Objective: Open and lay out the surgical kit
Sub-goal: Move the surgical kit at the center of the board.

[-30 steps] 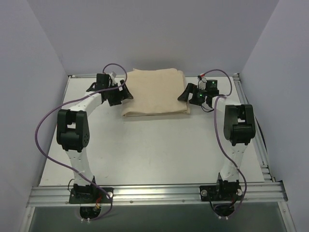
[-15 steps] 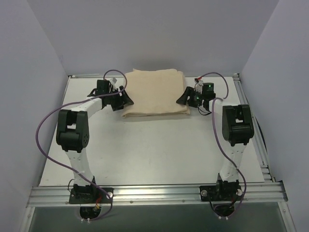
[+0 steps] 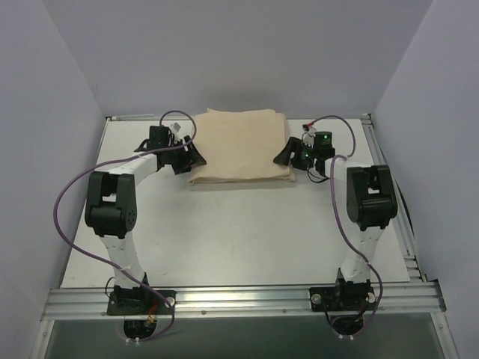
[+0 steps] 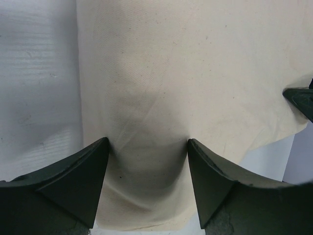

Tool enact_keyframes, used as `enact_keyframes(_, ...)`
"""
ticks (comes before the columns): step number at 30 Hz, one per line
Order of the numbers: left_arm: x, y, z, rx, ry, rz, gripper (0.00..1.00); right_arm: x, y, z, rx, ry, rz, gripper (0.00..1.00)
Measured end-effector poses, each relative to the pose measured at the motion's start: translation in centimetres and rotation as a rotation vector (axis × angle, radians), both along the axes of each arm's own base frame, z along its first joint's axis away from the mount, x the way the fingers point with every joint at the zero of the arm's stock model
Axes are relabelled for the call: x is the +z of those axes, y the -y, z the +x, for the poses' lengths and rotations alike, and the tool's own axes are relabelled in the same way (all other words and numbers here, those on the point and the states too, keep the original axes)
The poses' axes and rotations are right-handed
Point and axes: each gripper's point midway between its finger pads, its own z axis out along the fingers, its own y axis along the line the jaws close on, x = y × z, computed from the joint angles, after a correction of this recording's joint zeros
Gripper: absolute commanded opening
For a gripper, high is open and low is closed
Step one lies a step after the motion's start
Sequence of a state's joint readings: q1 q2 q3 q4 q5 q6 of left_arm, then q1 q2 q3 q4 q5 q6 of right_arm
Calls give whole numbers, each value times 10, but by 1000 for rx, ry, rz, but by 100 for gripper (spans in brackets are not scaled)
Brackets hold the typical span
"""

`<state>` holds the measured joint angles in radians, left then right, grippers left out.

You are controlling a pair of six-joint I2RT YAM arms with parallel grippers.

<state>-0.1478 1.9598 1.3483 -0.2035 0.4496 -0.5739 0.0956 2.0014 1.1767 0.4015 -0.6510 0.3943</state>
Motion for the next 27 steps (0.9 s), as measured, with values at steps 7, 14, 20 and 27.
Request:
enact_keyframes(7,9,-1,-7,3,9,28,90,6,-5,-8,7,-11,-7,100)
enact_keyframes(14,93,-1,-19,-14,236,187,96,28,16,-13,-92,-25,-85,100)
enact_keyframes(20,179,80,-37,-232,562,261,97,67,54,-15,-237,-4,-149,100)
enact_keyframes(27,175,172,-75,-504,717,374,85,88,114,-38,-451,-15,-178,89)
